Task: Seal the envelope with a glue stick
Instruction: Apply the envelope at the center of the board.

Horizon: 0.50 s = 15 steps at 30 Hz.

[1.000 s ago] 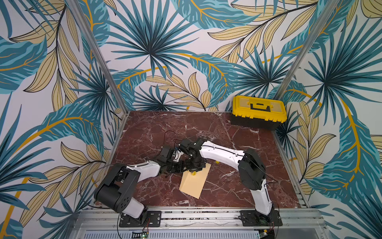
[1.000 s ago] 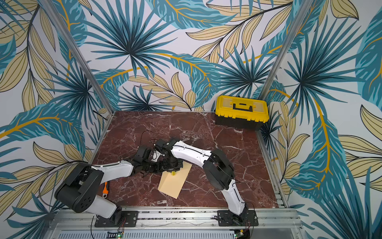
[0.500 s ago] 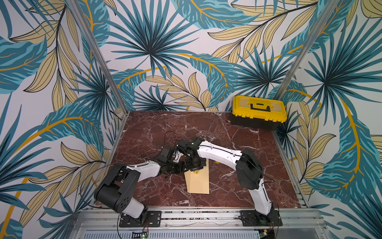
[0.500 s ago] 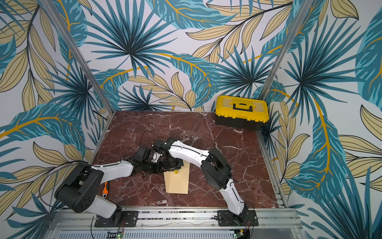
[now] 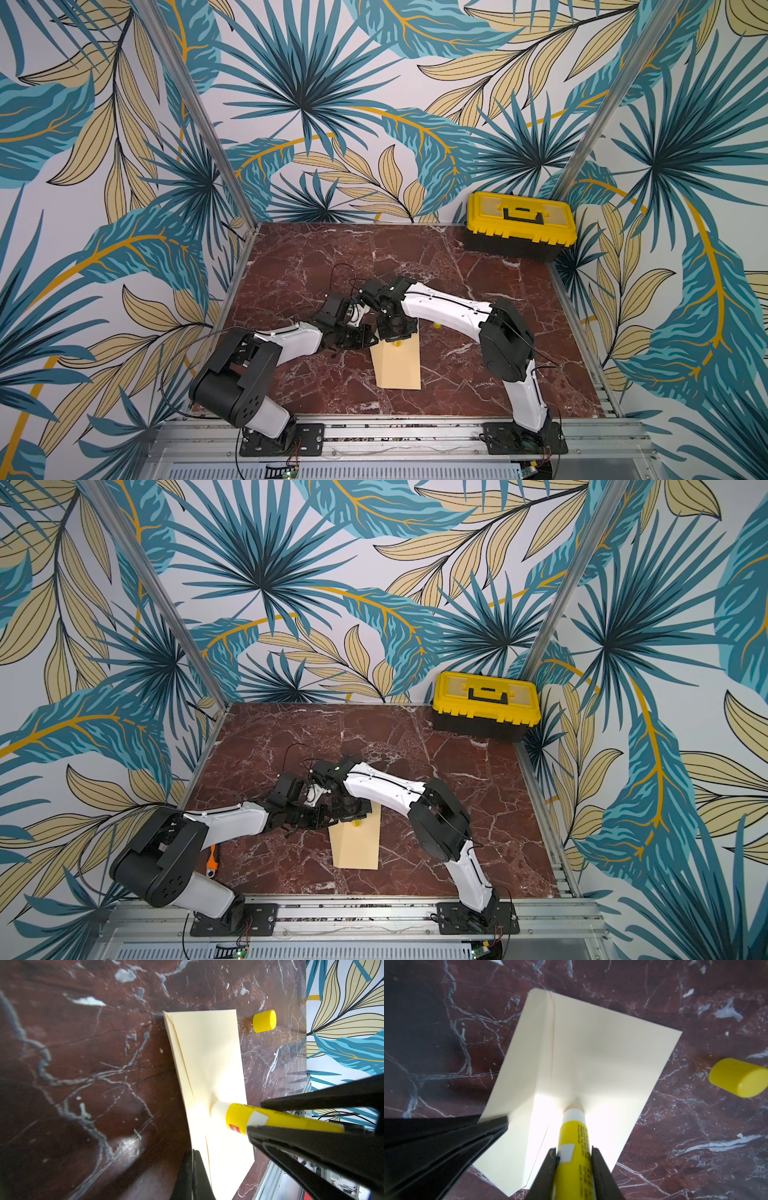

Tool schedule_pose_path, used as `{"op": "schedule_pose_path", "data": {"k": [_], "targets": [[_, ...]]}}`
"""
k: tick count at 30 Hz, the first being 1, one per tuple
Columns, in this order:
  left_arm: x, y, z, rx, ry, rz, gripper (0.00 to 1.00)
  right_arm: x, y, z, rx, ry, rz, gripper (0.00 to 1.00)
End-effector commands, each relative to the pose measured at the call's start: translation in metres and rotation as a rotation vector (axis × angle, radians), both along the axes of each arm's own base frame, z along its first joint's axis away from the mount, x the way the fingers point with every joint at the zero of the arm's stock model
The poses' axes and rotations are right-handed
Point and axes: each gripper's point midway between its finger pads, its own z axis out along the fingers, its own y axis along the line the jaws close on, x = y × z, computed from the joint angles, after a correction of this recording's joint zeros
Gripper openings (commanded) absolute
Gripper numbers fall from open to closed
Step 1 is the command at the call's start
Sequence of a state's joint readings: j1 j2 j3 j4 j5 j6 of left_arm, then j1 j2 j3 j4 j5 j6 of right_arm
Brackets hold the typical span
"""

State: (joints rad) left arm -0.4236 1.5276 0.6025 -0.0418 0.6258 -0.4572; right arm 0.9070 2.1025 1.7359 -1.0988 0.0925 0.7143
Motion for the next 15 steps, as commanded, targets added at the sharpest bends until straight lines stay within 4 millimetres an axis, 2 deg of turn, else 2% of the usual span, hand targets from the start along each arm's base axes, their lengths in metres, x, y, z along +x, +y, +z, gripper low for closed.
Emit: {"op": "schedule_pose_path", "data": {"k": [1,6,13,15], "targets": [[0.004,-0.002,0.006,-0.011,-0.012,-0.015,0.04,0.003,-0.006,-0.003,-0.01,-0.014,-0.018,0.0],[0.003,-0.002,0.006,-0.01,-0.01,-0.015,0.04,-0.001,0.005,-0.017,0.031,0.029,-0.022,0.0],[0.004,-0.002,0.006,-0.01,-0.01,-0.014,0.04,-0.014,0.012,-0.031,0.077,0.093,-0.016,0.0],[0.004,-0.002,0.006,-0.008,-0.01,-0.012,0.04,-0.018,0.008,-0.033,0.067,0.111,-0.013,0.0]]}}
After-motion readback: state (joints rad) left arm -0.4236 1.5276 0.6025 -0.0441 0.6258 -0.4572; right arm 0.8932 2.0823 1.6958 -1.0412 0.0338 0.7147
